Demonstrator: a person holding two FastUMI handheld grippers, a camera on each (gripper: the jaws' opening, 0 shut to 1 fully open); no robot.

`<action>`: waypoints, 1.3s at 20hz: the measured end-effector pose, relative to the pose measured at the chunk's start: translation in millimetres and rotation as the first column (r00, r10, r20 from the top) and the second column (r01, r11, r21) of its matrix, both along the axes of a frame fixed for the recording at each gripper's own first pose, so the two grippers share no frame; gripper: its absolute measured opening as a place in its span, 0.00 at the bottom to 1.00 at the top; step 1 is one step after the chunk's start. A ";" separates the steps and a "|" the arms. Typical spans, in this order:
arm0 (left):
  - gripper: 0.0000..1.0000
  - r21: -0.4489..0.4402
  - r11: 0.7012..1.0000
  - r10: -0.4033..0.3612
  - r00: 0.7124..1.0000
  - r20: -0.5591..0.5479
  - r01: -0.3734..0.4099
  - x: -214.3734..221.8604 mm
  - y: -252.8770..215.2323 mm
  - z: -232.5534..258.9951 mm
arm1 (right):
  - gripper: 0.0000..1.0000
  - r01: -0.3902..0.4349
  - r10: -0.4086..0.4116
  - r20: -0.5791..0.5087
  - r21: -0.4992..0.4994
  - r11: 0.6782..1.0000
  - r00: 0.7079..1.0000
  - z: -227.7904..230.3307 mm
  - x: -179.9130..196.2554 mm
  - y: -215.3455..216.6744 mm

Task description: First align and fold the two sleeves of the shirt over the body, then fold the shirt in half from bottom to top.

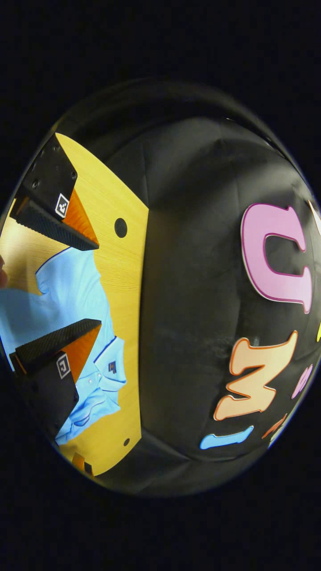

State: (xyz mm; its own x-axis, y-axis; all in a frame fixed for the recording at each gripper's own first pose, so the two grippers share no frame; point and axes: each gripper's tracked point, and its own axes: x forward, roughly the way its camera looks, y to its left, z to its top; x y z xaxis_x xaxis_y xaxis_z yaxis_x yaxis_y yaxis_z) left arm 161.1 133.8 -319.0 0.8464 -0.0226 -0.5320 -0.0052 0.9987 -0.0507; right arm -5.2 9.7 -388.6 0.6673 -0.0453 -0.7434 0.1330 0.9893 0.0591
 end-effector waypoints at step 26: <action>0.45 0.014 0.993 0.118 0.971 -0.206 -0.117 19.4 21.5 -108.3 | 0.94 -0.010 0.010 0.009 -0.013 1.000 1.000 6.4 -18.1 0.3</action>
State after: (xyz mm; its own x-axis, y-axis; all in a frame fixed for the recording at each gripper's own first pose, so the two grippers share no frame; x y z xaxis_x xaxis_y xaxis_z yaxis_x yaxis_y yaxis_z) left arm 180.5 155.3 -427.3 0.7154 0.0715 -0.6950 -0.1328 0.9905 -0.0348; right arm -23.3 10.0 -382.1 0.6748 -0.0481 -0.7364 0.1222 0.9914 0.0473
